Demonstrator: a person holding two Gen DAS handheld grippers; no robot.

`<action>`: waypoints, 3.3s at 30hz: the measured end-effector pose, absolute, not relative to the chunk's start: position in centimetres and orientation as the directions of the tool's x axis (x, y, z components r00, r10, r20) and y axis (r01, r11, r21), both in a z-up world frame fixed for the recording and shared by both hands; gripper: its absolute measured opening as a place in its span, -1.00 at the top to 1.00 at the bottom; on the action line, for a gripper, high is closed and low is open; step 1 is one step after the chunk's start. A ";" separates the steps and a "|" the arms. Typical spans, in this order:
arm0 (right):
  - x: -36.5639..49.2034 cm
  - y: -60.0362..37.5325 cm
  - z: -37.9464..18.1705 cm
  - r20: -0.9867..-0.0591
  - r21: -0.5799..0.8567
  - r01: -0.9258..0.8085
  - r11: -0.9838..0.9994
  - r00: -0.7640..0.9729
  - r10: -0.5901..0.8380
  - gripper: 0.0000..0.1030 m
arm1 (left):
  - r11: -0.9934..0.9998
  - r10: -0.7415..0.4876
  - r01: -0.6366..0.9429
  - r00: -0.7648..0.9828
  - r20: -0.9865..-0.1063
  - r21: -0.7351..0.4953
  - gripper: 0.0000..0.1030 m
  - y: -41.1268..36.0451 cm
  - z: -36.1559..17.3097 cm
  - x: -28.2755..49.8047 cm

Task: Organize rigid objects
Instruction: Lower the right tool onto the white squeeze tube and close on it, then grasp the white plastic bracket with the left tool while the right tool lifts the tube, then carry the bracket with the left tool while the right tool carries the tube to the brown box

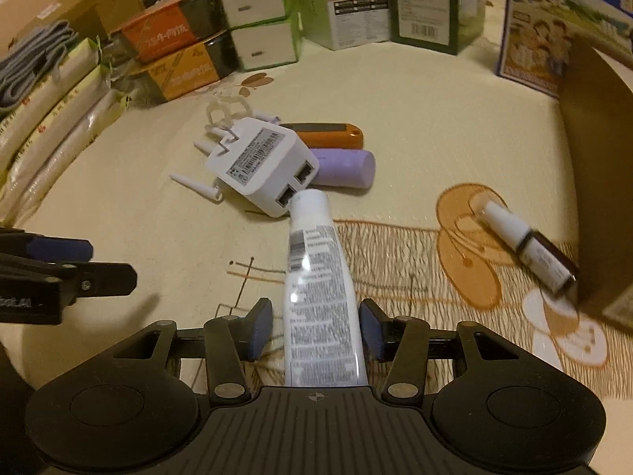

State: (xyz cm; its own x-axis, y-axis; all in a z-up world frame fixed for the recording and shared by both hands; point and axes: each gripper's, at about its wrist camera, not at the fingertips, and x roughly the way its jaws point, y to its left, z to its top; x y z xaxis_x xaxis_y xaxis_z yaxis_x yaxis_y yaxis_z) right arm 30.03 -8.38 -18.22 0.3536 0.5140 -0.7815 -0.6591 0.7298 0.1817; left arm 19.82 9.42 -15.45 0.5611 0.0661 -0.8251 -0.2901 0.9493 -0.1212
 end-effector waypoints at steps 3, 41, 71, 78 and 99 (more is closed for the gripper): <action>30.5 -7.7 -18.5 -0.784 0.163 -0.658 0.735 0.365 0.502 0.10 | 0.948 0.066 -0.293 0.560 -0.826 -0.123 -0.32 9.6 -15.5 19.8; 36.2 -10.9 -16.4 -0.737 0.147 -0.455 0.878 0.542 0.404 0.27 | 0.962 0.084 -0.254 0.639 -0.765 -0.106 -0.29 13.4 -15.1 23.9; 41.8 -8.6 -18.4 -0.774 0.169 -0.448 0.878 0.491 0.399 0.25 | 0.978 0.002 -0.154 0.680 -0.734 -0.139 0.39 18.5 -16.6 37.4; 41.8 -8.3 -18.6 -0.773 0.154 -0.455 0.877 0.497 0.394 0.24 | 0.977 0.041 -0.181 0.687 -0.725 -0.116 0.47 18.1 -15.9 36.3; 32.8 -12.1 -17.6 -0.803 0.166 -0.524 0.836 0.421 0.423 0.35 | 0.967 0.081 -0.232 0.663 -0.744 -0.102 0.47 13.1 -13.7 22.7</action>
